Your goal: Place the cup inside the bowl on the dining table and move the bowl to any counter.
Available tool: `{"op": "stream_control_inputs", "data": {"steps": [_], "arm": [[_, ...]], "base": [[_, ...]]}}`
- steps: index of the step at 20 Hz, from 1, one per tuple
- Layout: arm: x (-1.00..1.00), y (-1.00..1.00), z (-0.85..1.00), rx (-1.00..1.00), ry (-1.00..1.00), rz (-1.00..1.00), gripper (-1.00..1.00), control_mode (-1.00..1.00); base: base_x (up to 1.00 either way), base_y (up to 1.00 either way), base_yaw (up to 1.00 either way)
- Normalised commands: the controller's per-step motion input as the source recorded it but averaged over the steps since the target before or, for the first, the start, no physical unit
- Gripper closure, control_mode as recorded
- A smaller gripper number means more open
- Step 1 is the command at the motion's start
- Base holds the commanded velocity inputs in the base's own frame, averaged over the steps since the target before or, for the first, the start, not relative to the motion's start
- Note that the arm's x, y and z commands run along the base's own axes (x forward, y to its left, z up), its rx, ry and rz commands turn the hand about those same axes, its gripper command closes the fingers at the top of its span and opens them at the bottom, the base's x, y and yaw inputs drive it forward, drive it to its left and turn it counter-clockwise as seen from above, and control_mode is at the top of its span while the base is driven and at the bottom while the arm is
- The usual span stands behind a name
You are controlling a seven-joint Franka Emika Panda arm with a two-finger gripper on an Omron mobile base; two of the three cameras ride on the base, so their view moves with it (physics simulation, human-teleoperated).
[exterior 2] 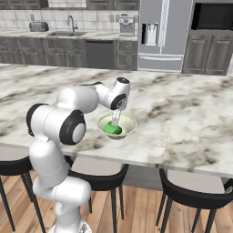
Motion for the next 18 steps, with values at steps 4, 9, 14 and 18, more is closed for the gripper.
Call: {"op": "stream_control_inputs", "data": {"steps": [4, 9, 14, 18], "arm": [[-0.09, -0.03, 0.02, 0.00, 0.00, 0.00, -1.00, -1.00], [-0.02, -0.22, 0.00, 0.00, 0.00, 0.00, -1.00, -1.00], [0.00, -0.40, 0.00, 0.00, 0.00, 0.00, -1.00, -1.00], [0.00, -0.24, -0.01, 0.00, 0.00, 0.07, -1.00, -1.00]], "base": [[0.00, 0.00, 0.00], [0.00, 0.00, 0.00], [0.00, 0.00, 0.00], [0.00, 0.00, 0.00]]}}
